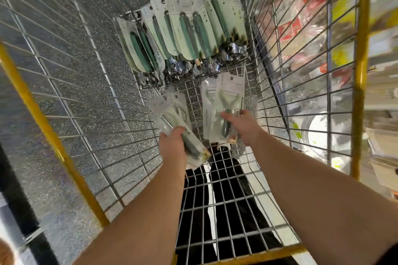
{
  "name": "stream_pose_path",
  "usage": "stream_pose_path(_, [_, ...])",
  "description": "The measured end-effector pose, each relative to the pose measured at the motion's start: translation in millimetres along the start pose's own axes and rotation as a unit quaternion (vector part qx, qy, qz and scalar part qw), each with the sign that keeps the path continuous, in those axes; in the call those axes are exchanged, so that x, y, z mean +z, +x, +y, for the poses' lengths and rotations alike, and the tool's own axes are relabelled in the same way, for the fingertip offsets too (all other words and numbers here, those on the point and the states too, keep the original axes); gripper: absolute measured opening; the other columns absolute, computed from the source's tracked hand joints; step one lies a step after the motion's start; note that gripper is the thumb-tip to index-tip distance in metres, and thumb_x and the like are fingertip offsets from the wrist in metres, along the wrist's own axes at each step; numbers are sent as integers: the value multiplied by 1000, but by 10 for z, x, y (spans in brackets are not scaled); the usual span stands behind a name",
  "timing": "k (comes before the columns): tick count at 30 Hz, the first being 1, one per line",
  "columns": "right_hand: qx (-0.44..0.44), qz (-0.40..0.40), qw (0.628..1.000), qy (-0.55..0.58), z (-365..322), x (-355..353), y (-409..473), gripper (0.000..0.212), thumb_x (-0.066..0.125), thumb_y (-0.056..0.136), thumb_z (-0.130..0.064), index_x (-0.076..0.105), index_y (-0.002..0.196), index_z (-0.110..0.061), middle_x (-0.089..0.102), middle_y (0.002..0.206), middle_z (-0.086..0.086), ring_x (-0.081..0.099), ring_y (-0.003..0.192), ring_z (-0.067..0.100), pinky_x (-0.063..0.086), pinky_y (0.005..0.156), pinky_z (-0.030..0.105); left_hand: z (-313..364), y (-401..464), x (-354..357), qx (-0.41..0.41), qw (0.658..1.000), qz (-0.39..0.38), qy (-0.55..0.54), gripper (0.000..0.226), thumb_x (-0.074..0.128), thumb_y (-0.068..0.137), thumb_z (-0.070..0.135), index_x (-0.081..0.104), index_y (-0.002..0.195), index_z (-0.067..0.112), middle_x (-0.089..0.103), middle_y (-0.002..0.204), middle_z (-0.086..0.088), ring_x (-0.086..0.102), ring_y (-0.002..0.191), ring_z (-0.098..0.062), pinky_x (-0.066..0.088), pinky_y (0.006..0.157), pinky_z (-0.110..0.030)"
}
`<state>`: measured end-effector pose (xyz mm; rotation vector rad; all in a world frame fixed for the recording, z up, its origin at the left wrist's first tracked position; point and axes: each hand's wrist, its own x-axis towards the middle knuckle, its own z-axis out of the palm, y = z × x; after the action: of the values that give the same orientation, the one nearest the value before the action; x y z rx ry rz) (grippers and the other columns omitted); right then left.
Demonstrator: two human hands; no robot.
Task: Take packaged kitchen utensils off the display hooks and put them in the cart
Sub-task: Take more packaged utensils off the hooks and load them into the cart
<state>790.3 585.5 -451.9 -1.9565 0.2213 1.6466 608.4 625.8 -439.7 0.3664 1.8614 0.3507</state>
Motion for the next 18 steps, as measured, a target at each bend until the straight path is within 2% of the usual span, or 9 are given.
stream_pose_path(2, [0, 19, 1000, 7, -7, 6, -40, 71, 80, 83, -24, 39, 139, -9, 58, 135, 13, 58, 120, 36, 51, 95, 57, -1, -63, -32, -10, 1000, -8, -26, 24, 69, 90, 14, 61, 112, 8, 69, 100, -7, 69, 83, -23, 57, 70, -37])
stream_pose_path(4, [-2, 21, 1000, 9, 40, -9, -65, 65, 77, 86, -21, 40, 137, -10, 57, 132, 8, 58, 117, 33, 57, 73, 47, 26, -158, -47, -30, 998, -33, -48, 33, 70, 88, 14, 60, 118, 7, 68, 106, -12, 69, 91, -30, 60, 81, -47])
stream_pose_path(7, [-6, 24, 1000, -16, 119, -17, -98, 76, 79, 84, -25, 33, 143, -14, 53, 136, 11, 58, 118, 38, 61, 68, 49, 136, -253, -35, -83, 989, -103, -70, 23, 68, 89, 15, 63, 110, 7, 65, 106, -14, 66, 92, -33, 56, 89, -50])
stream_pose_path(9, [-20, 21, 999, -41, 135, -1, -113, 83, 81, 81, -30, 30, 145, -16, 50, 142, 13, 60, 115, 40, 61, 57, 41, 224, -230, 22, -88, 982, -155, -61, 19, 64, 91, 13, 61, 109, 7, 63, 113, -18, 64, 104, -39, 51, 98, -55])
stream_pose_path(11, [-36, -1, 997, -67, 145, 6, -89, 84, 79, 81, -37, 31, 147, -18, 48, 145, 14, 67, 97, 32, 57, 48, 31, 278, -135, 111, -65, 976, -205, -31, 21, 59, 93, 13, 60, 113, 6, 60, 122, -21, 59, 117, -44, 46, 103, -59])
stream_pose_path(13, [-47, -11, 995, -89, 140, 1, -90, 72, 71, 89, -41, 35, 146, -15, 51, 143, 13, 64, 83, 19, 56, 55, 23, 311, -32, 205, -52, 970, -237, 3, 25, 57, 95, 15, 59, 118, 4, 58, 127, -23, 58, 119, -44, 48, 100, -56])
stream_pose_path(14, [-50, -15, 994, -95, 148, -3, -85, 64, 63, 95, -42, 36, 146, -13, 53, 141, 11, 62, 85, 16, 54, 67, 21, 322, 7, 248, -53, 967, -248, 14, 28, 58, 96, 17, 58, 120, 3, 58, 130, -24, 59, 118, -43, 50, 98, -54])
stream_pose_path(16, [-45, -28, 995, -85, 178, -14, -67, 54, 46, 104, -41, 36, 149, -13, 53, 141, 10, 53, 100, 16, 43, 83, 29, 297, 106, 323, -45, 963, -263, 47, 35, 60, 96, 20, 57, 125, 1, 59, 131, -24, 61, 117, -41, 51, 99, -51])
stream_pose_path(18, [-41, -32, 996, -74, 194, 4, -63, 58, 40, 106, -44, 28, 154, -14, 47, 148, 11, 50, 115, 21, 41, 96, 38, 243, 167, 371, -32, 962, -260, 76, 41, 62, 96, 24, 55, 130, 1, 62, 127, -22, 62, 115, -38, 50, 100, -49])
